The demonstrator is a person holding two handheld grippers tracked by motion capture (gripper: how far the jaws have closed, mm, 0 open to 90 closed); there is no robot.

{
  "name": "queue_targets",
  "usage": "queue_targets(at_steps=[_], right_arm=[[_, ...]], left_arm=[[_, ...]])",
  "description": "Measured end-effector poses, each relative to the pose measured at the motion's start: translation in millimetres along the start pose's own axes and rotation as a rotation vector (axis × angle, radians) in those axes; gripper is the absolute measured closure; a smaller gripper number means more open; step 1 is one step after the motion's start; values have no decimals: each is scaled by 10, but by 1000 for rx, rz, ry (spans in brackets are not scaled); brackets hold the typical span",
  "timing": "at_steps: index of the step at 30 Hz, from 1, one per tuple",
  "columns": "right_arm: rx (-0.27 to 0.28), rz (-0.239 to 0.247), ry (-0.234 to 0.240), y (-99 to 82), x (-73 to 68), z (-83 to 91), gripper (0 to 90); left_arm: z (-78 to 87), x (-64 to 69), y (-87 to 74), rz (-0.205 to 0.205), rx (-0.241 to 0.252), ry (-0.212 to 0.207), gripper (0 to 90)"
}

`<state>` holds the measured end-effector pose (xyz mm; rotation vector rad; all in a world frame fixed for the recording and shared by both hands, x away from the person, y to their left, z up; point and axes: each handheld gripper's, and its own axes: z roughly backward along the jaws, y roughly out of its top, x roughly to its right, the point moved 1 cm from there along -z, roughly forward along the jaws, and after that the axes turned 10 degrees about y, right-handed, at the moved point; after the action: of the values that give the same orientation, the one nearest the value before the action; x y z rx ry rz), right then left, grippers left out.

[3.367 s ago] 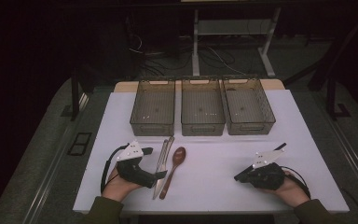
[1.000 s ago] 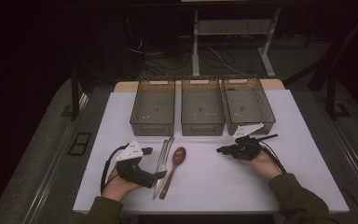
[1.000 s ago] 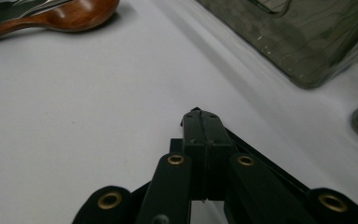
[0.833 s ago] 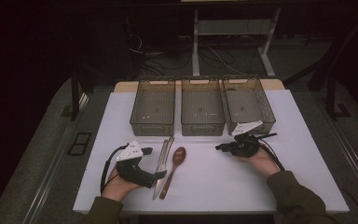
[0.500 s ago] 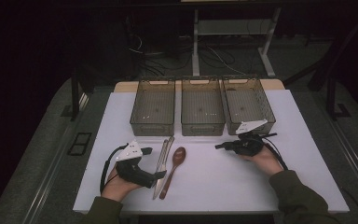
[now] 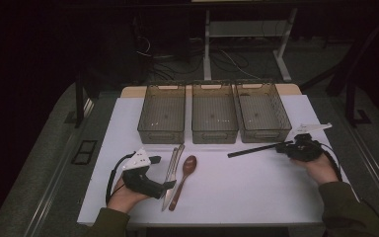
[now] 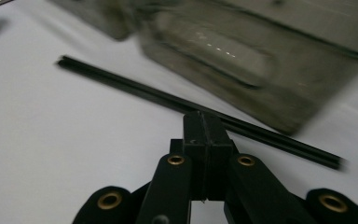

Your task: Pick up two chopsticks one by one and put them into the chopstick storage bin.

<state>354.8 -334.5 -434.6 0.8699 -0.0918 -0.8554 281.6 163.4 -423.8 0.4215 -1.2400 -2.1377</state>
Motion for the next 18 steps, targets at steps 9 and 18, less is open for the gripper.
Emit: queue_targets(at_steps=[9, 18], right_arm=[[22, -104, -119, 14, 477, 176, 888], [-11, -150, -158, 45, 750, 31, 888]], left_arm=[[-8, -1, -6, 2, -7, -1, 0], [-4, -5, -11, 6, -6, 0, 0]])
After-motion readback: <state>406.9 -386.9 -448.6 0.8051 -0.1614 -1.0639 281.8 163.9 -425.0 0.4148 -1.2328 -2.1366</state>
